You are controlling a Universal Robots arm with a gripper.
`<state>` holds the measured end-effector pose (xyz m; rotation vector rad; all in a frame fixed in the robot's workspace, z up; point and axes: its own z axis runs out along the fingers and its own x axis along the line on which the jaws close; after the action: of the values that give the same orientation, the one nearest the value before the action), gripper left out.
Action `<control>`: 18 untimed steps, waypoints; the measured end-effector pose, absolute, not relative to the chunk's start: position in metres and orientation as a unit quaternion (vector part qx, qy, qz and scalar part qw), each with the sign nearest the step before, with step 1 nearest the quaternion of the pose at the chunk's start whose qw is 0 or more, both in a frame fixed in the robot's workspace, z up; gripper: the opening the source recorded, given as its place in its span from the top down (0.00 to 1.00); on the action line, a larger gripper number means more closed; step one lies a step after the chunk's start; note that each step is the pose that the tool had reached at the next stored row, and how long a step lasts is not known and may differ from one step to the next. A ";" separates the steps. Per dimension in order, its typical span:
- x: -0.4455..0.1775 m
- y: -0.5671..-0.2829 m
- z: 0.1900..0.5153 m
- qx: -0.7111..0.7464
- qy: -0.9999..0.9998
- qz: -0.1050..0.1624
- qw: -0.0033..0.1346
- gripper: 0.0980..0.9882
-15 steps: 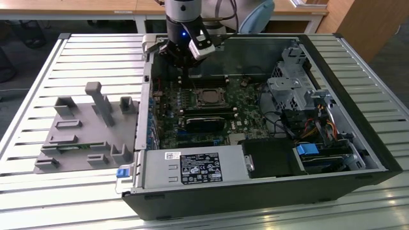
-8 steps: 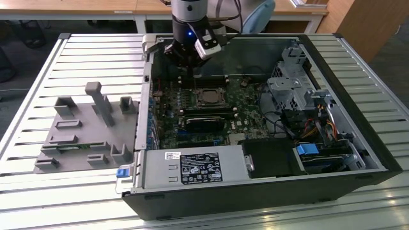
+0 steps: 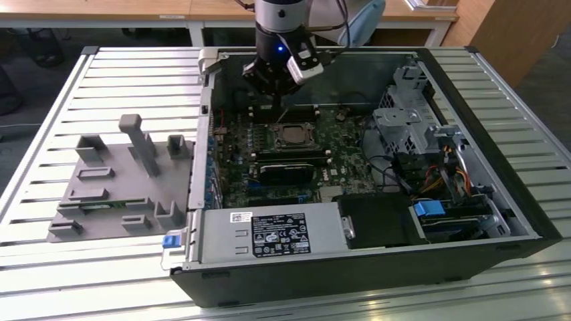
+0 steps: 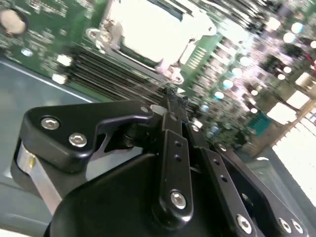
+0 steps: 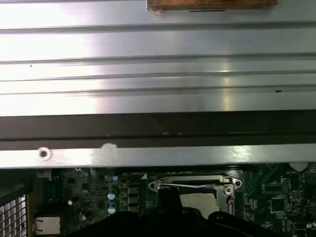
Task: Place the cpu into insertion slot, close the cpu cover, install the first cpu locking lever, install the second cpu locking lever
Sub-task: 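Install the first cpu locking lever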
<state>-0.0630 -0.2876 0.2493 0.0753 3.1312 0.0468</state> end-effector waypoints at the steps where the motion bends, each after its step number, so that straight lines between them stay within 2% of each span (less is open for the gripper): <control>1: -0.059 -0.288 0.249 0.024 1.000 0.015 0.004 0.99; 4: -0.053 -0.288 0.248 0.024 1.000 0.019 0.004 0.99; 7: -0.053 -0.288 0.247 0.024 0.999 0.038 0.004 0.99; 18: -0.050 -0.289 0.239 0.017 0.999 0.039 0.011 0.99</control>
<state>-0.0500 -0.2887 0.2389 0.0524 3.1166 0.1225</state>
